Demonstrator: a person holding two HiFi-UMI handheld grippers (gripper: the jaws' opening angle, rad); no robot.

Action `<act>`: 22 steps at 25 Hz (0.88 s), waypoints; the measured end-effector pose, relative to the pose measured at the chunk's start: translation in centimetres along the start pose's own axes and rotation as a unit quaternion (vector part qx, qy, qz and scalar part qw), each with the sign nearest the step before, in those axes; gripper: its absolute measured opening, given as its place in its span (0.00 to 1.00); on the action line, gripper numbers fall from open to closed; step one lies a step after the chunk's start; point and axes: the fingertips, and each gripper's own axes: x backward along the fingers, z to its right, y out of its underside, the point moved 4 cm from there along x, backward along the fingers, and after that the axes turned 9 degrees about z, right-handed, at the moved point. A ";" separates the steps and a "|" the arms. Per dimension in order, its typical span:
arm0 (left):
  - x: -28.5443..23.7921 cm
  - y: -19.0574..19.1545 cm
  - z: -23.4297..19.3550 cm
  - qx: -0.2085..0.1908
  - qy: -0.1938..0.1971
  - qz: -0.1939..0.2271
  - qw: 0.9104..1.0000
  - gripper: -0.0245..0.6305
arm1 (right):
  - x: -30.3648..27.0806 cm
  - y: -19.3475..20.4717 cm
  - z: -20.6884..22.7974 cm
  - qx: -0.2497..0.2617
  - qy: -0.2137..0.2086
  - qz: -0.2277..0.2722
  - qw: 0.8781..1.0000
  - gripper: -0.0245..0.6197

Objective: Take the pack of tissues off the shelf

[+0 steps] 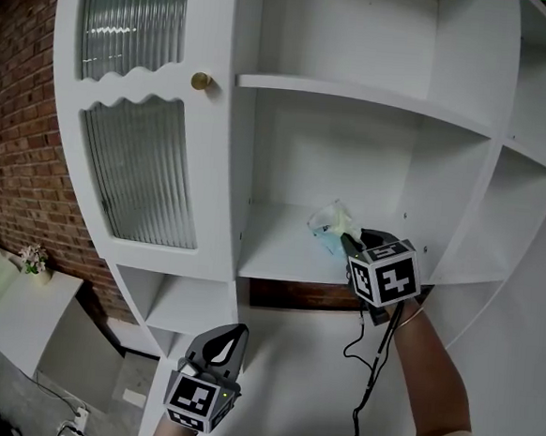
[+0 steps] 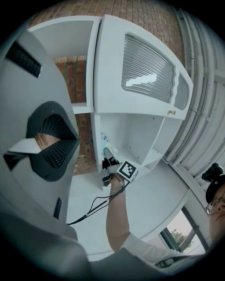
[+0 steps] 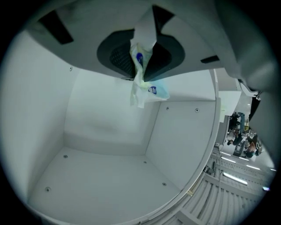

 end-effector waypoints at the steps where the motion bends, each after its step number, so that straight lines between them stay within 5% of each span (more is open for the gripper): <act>1: 0.2 0.0 0.0 0.000 -0.001 -0.001 1.000 0.05 | 0.2 -0.1 -0.1 0.001 0.002 0.004 1.000 0.14; 14: 2.2 0.3 1.7 0.010 0.006 -0.017 1.000 0.05 | 8.2 -1.8 -4.5 0.033 0.060 0.111 0.991 0.12; 22: 3.6 0.2 2.4 0.021 0.013 -0.011 1.000 0.05 | 13.2 1.7 -9.4 0.014 0.063 0.139 0.988 0.12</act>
